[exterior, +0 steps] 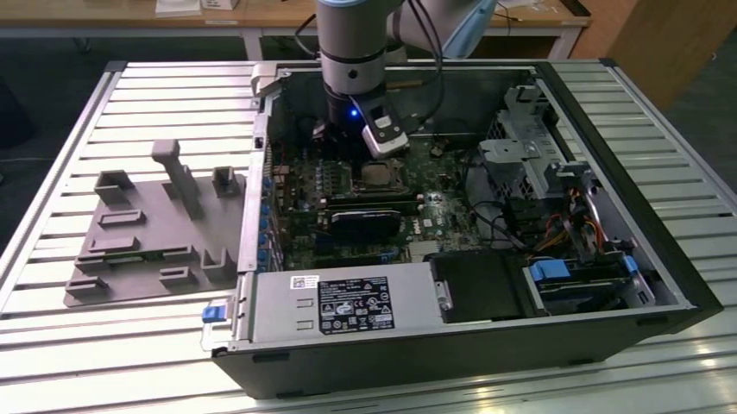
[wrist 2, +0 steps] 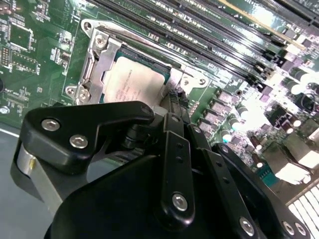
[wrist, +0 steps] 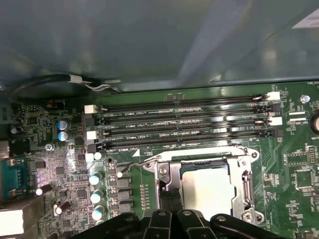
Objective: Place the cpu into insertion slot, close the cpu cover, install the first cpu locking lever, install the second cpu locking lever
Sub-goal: 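Close the cpu cover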
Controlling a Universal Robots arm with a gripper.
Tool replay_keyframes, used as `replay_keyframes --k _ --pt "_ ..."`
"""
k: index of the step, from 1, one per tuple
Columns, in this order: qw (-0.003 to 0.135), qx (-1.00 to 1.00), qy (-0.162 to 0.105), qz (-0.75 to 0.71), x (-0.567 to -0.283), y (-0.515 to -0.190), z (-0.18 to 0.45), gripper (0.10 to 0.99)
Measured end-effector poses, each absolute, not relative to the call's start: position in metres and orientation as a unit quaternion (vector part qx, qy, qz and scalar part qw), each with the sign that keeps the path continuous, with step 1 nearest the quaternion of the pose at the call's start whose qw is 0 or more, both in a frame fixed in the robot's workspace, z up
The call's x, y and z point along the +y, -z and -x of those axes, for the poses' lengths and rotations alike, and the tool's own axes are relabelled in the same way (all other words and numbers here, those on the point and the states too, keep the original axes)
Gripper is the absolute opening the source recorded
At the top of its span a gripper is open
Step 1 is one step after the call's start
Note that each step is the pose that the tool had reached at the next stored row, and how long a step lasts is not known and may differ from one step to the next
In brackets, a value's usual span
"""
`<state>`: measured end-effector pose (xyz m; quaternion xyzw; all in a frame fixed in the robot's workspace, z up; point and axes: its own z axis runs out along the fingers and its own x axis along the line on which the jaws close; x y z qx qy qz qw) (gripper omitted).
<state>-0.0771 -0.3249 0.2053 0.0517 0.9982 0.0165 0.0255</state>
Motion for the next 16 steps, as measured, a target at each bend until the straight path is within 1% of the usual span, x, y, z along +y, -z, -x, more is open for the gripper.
replay_keyframes --k 8,16 --pt "0.026 0.998 -0.016 -0.052 -0.325 -0.209 0.076 0.106" --pt "0.026 0.998 -0.016 -0.052 -0.325 -0.209 0.056 0.106"
